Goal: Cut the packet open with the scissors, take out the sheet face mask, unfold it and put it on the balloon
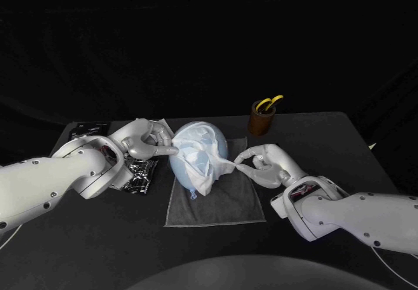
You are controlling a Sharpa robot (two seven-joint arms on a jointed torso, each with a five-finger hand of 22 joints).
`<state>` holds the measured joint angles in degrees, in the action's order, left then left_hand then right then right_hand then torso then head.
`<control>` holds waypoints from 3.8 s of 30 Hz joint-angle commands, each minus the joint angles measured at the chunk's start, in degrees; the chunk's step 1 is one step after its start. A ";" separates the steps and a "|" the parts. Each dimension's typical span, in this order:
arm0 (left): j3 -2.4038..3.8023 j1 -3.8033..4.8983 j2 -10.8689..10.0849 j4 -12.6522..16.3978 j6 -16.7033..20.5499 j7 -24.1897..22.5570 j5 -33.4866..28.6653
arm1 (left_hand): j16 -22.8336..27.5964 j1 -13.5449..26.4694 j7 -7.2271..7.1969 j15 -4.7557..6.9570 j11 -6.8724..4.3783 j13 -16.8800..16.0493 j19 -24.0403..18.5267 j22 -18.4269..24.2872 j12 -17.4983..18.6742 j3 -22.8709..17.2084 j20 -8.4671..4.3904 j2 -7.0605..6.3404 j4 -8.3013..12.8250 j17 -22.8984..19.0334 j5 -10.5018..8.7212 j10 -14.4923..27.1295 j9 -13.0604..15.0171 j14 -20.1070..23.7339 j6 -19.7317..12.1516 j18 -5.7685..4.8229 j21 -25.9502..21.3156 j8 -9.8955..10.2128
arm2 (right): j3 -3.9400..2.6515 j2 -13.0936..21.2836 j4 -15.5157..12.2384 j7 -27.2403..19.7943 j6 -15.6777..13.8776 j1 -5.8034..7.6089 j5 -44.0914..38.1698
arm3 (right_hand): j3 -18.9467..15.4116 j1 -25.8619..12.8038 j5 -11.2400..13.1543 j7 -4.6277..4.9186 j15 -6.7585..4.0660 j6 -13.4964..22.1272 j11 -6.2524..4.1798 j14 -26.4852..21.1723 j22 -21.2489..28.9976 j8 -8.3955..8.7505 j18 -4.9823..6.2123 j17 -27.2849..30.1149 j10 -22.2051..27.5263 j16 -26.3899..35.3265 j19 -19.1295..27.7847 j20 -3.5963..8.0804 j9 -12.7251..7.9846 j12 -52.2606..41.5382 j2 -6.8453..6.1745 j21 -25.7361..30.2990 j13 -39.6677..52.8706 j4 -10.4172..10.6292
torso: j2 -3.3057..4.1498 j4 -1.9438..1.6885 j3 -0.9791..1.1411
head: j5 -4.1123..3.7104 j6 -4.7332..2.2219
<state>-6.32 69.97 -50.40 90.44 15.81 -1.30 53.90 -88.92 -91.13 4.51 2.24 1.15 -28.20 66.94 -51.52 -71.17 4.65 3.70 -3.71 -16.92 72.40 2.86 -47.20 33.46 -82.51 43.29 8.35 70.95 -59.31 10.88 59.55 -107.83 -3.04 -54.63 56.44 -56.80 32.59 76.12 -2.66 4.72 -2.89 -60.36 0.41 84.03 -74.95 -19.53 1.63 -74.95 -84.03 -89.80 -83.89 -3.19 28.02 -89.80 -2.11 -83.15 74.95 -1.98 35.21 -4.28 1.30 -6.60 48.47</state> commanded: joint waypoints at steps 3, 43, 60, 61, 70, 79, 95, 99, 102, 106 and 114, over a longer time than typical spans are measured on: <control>0.02 0.01 0.17 -0.17 0.34 0.50 -0.22 | -0.18 0.49 -0.02 -0.18 -0.08 -0.09 0.40 -0.06 -0.31 0.36 -0.04 0.09 0.11 0.10 -0.10 0.18 0.05 -0.38 -0.03 -0.80 0.25 0.12 | -0.06 0.74 -0.13 0.34 -2.55 0.21 -1.39 | 0.77 -1.02 -0.16 -0.20 -0.45 0.31 -0.22 5.97 -13.06 -0.51 -0.13 -15.05 -5.97 -0.20 -3.48 0.41 4.07 -0.20 -0.32 0.08 15.05 -0.22 | 0.05 0.04 0.06 | -0.18 0.03; 0.02 0.02 0.22 -0.47 0.70 0.56 -0.74 | -0.17 0.59 -0.05 -0.18 -0.10 -0.12 0.46 -0.16 -0.34 0.37 -0.04 0.19 0.14 0.09 -0.10 0.15 0.06 -0.38 -0.01 -0.82 0.32 0.11 | -0.05 3.13 2.16 0.34 -2.51 0.82 4.21 | 1.46 -3.28 -0.12 0.23 -0.19 2.96 0.13 5.97 -12.32 -0.90 0.40 -15.05 -5.79 -0.20 -2.46 0.25 5.35 0.16 -2.30 2.59 14.87 -1.39 | 0.00 -0.02 -0.07 | -0.97 -0.80; 0.05 0.03 -1.42 0.41 1.11 -2.78 -6.81 | 0.71 -0.42 1.17 -0.98 0.93 0.68 -3.72 5.44 1.84 -0.21 0.48 0.89 0.21 -5.83 -0.09 2.71 -1.77 2.75 -3.02 0.17 -2.86 3.82 | -0.05 2.70 5.45 5.00 0.67 1.29 4.29 | -2.63 -6.05 -0.15 4.56 3.06 11.61 3.90 5.24 -9.07 5.84 2.36 -13.10 2.12 0.95 2.22 -2.38 2.48 13.55 -4.73 13.46 8.02 0.43 | -0.01 -0.09 -0.01 | -0.46 -0.93; 0.05 0.03 -1.64 0.58 0.87 -3.28 -7.61 | 0.79 -0.49 1.47 -1.20 1.20 0.92 -4.03 5.81 2.31 -0.26 0.64 0.93 0.21 -6.20 -0.10 3.13 -2.21 2.99 -3.29 0.22 -3.11 4.50 | -0.05 2.64 5.56 5.00 0.92 1.32 4.28 | -2.63 -6.05 -0.15 4.57 3.07 11.61 3.90 5.24 -9.07 5.85 2.36 -13.10 2.12 0.95 2.22 -2.38 2.47 13.56 -4.74 13.46 8.01 0.42 | -0.01 -0.10 -0.01 | -0.38 -0.91; 0.04 0.04 -5.15 3.16 -1.57 -7.57 -15.81 | 1.65 -1.29 4.91 -3.97 4.31 5.31 -7.18 10.04 9.26 -1.13 3.19 1.21 0.22 -10.76 -0.09 5.30 -8.72 5.77 -5.82 1.03 -5.78 13.69 | -0.04 1.79 4.62 2.23 4.08 1.40 3.85 | -3.07 -5.42 -0.17 4.33 3.08 10.05 3.80 5.39 -9.25 5.79 2.32 -13.52 1.78 0.70 1.91 -2.74 2.28 12.81 -4.79 12.83 8.21 0.24 | -0.06 -0.10 0.01 | 0.89 -0.43; -0.06 0.02 -8.56 5.26 -2.10 -10.00 -19.64 | 2.13 -1.55 5.37 -4.35 4.69 7.09 -7.57 11.17 11.24 -1.72 3.68 1.28 0.21 -12.30 -0.09 4.04 -11.17 6.45 -5.37 1.29 -6.47 16.41 | -0.01 0.99 2.22 -0.59 7.05 1.39 -0.36 | -3.80 -5.58 -0.15 3.90 2.80 8.57 3.44 5.60 -9.55 5.80 2.18 -14.05 1.19 0.38 1.39 -2.66 2.01 11.88 -5.09 11.84 8.52 0.44 | -0.07 -0.17 -0.10 | 1.97 -0.06; -0.65 -0.11 -8.11 6.53 1.21 -15.48 -3.93 | 4.51 1.78 4.86 -4.20 4.44 10.05 -10.70 17.40 15.36 2.46 3.70 -0.98 0.50 -18.57 -0.14 1.57 -14.56 9.72 -2.35 2.22 -11.03 19.99 | -0.03 -0.32 -0.87 -2.66 7.99 4.24 -2.07 | -4.67 -5.91 -0.14 3.20 2.22 6.57 2.81 5.97 -10.26 5.99 1.73 -15.05 -0.15 -0.20 0.26 -2.19 1.46 9.87 -4.81 9.52 9.38 1.20 | 0.03 -0.06 -0.02 | 2.36 -0.47; -0.96 -0.27 -7.42 6.36 2.39 -15.42 1.56 | 4.72 1.38 4.70 -4.10 4.31 10.04 -10.92 17.93 15.31 3.02 3.60 -1.25 0.45 -19.09 -0.14 1.27 -14.75 10.00 -1.99 2.28 -11.43 20.13 | -0.04 -0.86 -0.91 -2.28 7.93 5.91 -2.38 | -4.78 -6.00 -0.14 3.18 2.19 6.52 2.78 5.97 -10.27 6.07 1.73 -15.05 -0.25 -0.20 0.25 -2.16 1.39 9.74 -4.82 9.53 9.44 1.32 | 0.09 -0.08 -0.02 | 2.27 -0.73; -1.11 -0.75 -7.00 6.29 3.12 -15.25 4.45 | 4.67 1.19 4.55 -4.00 4.17 9.94 -10.75 17.81 15.11 3.47 3.52 -1.36 0.39 -18.46 -0.14 0.90 -14.92 9.70 -1.75 2.23 -11.43 20.27 | -0.04 -1.14 -0.66 -1.85 7.84 7.44 -2.39 | -4.94 -6.12 -0.14 3.19 2.17 6.57 2.77 5.97 -10.30 6.24 1.70 -15.05 -0.35 -0.20 0.18 -2.11 1.27 9.58 -4.88 9.42 9.50 1.44 | 0.13 -0.09 -0.06 | 2.18 -0.78; -1.21 -1.40 -6.53 6.19 4.13 -15.08 6.43 | 4.26 1.02 3.98 -3.52 3.59 9.19 -9.40 16.38 13.72 4.70 3.13 -1.04 0.32 -16.20 -0.13 -0.66 -15.33 8.45 -0.52 1.95 -10.64 20.45 | -0.05 -1.36 -0.01 -1.14 7.63 9.33 -2.76 | -5.20 -6.23 -0.14 3.25 2.17 6.78 2.81 5.97 -10.29 6.55 1.71 -15.05 -0.36 -0.20 0.19 -2.08 1.08 9.55 -5.05 9.49 9.50 1.58 | 0.15 -0.10 -0.11 | 2.05 -0.89; -1.25 -1.70 -5.76 6.02 5.95 -14.46 7.24 | 2.58 0.16 3.04 -2.45 2.48 6.42 -4.31 9.79 9.47 7.03 2.07 0.44 0.34 -8.39 -0.12 -3.24 -16.46 4.08 1.64 0.75 -6.37 21.54 | -0.05 -2.23 1.37 0.43 7.89 10.71 -3.93 | -5.79 -6.58 -0.13 3.45 2.27 7.08 2.97 5.97 -10.23 7.07 1.75 -15.05 -0.24 -0.20 0.26 -2.08 0.76 9.72 -5.43 9.76 9.36 1.93 | 0.13 -0.05 -0.05 | 2.09 -1.04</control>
<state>-7.60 68.37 -56.38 96.42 19.71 -15.29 58.97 -86.16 -90.97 7.58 -0.28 3.56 -21.64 62.27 -41.32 -61.46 11.45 5.79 -3.65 -16.60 63.53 2.86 -50.08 17.06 -78.19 44.72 9.93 64.31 -37.89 10.84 57.46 -106.61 -3.78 -47.38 67.08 -59.12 27.09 70.04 -2.66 8.00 -0.42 -53.41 3.28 84.02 -74.93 -12.77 3.05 -74.95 -83.83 -89.75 -83.30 -5.24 28.83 -80.04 -7.31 -73.54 74.93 -0.04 35.34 -4.36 1.22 -4.52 47.46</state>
